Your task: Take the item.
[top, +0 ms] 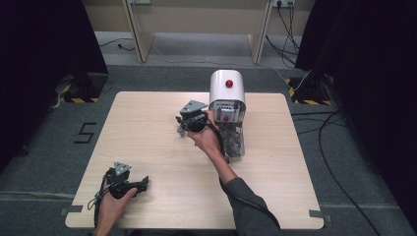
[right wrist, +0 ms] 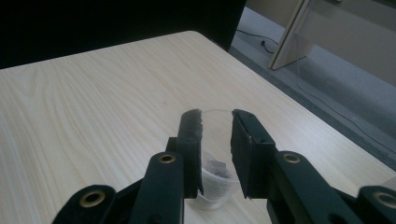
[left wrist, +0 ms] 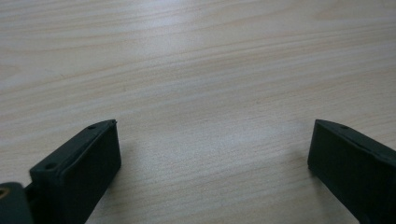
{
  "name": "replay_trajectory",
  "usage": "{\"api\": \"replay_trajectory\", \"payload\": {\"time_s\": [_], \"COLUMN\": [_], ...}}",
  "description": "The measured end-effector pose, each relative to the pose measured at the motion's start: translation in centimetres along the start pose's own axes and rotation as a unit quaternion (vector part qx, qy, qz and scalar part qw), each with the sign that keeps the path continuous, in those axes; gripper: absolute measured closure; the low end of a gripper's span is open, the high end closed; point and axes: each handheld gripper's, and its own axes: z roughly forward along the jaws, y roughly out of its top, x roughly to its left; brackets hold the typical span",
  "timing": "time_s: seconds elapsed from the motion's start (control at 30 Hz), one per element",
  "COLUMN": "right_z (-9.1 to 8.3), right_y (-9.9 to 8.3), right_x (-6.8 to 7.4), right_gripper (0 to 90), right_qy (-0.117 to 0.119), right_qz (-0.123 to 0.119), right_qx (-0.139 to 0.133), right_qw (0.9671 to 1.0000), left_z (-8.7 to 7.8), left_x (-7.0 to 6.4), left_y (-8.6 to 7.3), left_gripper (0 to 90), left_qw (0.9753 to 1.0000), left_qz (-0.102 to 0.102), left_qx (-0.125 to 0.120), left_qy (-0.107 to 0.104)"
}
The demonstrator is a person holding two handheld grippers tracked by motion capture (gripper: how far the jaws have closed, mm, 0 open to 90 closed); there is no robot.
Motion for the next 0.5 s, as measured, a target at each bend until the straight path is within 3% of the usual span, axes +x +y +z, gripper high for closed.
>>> {"api": "replay_trajectory", "payload": {"time_s": [0.5], "right_z": [-1.3], "right_y": [-0.7], "right_x": [-0.1], "right_gripper": [64.9], "right_qy": [0.012], "right_qz": [0.013], "right_qx": [-0.007], "right_qw": [0.9998], "left_z": [0.0], "left_x": [0.0], "left_y": [0.0], "left_gripper": [2.1], "left_qw": [1.0], "left_qz": [-0.001], "left_qx": [-0.001], "left_qy": [0.0]}}
